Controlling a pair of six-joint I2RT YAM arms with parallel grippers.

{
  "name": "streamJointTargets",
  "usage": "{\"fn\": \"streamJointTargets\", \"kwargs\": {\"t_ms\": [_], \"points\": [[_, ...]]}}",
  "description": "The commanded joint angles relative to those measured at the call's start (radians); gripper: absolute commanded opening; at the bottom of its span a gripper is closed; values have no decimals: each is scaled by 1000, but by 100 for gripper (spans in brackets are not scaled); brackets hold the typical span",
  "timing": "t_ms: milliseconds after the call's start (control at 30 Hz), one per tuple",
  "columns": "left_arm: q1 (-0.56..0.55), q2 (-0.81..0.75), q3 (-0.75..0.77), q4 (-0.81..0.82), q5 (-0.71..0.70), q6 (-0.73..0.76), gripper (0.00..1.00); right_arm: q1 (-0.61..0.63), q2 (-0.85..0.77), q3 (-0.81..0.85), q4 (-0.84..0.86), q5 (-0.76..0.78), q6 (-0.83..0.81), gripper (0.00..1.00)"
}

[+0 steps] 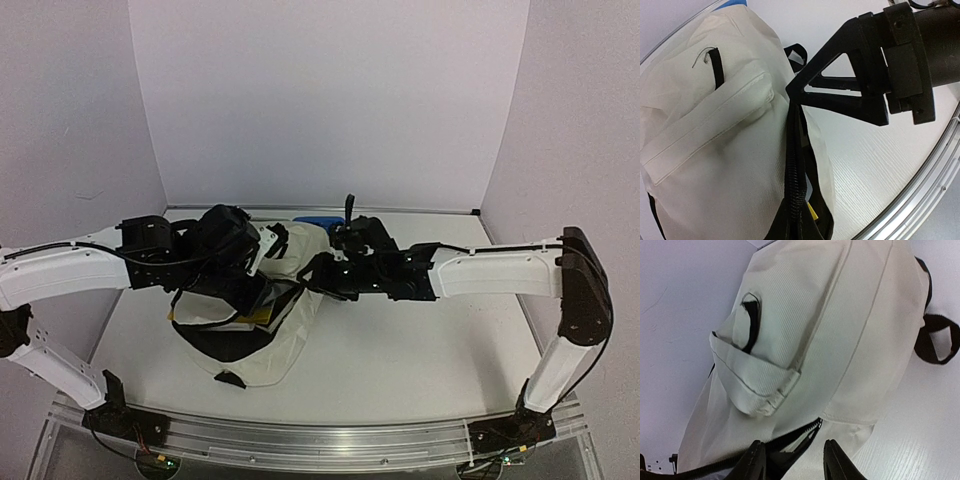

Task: Pack the student bag
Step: Zip the student bag at the center of the board.

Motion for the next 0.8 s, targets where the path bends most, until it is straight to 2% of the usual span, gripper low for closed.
{"fn": "streamJointTargets", "kwargs": {"t_ms": [0,133,367,667,767], "points": [[11,-87,-37,120,-25,7,0,39,60,99,-174,164,-32,39],[19,-108,-67,147,4,1,0,67,80,158,-232,211,-35,37],[25,-106,-83,153,18,-7,0,105,83,160,-260,222,-10,34],[28,-85,-83,161,45,-6,0,140,108,224,-260,234,-17,40],[30,-76,-80,161,53,-6,0,151,121,242,-260,240,-19,45]]}}
